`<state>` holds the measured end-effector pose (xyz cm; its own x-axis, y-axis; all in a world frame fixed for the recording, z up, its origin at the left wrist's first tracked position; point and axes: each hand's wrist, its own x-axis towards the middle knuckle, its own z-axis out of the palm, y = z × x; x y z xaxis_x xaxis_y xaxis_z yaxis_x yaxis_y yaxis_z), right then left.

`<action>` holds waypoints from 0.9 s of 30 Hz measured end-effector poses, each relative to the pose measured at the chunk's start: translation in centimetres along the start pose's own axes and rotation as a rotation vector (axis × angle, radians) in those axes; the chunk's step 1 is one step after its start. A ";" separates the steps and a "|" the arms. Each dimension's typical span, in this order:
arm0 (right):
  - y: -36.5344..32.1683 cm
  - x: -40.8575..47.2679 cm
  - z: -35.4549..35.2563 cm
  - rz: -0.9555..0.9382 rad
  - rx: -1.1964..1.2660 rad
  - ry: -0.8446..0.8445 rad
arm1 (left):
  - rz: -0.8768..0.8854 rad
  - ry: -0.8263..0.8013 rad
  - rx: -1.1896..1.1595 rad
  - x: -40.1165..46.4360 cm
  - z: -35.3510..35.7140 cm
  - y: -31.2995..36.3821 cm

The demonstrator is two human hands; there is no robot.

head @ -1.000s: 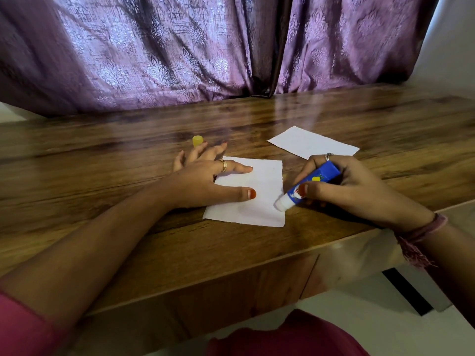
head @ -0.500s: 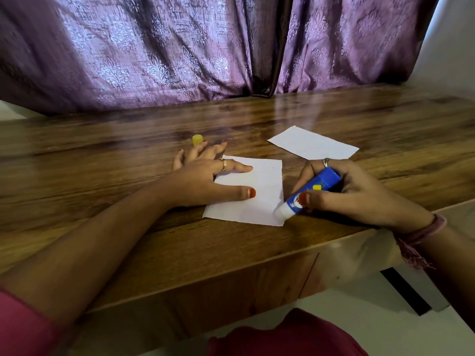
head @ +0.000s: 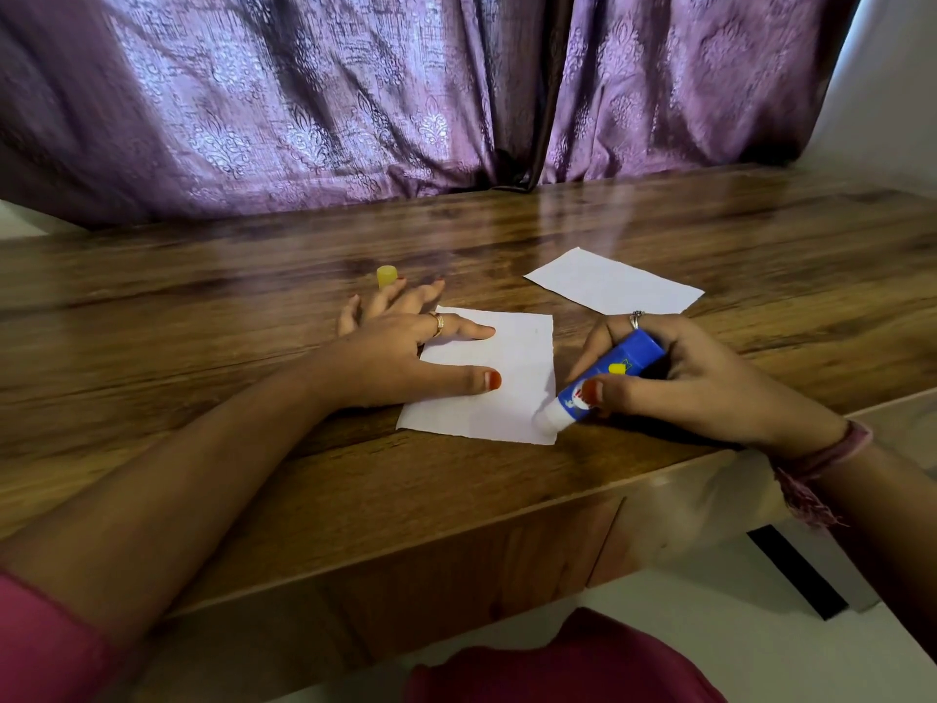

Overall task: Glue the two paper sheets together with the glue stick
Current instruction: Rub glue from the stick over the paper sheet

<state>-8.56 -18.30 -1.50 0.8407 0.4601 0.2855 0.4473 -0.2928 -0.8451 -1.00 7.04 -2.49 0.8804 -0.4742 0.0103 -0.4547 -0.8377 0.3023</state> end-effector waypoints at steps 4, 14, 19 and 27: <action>0.1 -0.1 0.0 0.010 0.015 0.015 | 0.000 0.011 -0.002 0.0 0.0 0.0; 0.6 0.8 -0.3 0.114 0.236 0.390 | -0.017 0.073 0.025 -0.3 0.2 0.1; 0.8 0.8 -0.7 0.178 0.301 0.518 | -0.098 0.185 0.162 -0.2 0.6 1.3; 0.5 0.8 -0.7 0.209 0.354 0.579 | -0.167 0.286 0.251 -0.6 0.6 2.5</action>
<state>-7.43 -18.63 -1.42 0.9692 -0.1245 0.2126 0.2153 0.0084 -0.9765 -2.73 5.00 -2.32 0.9307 -0.2619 0.2554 -0.2906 -0.9534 0.0812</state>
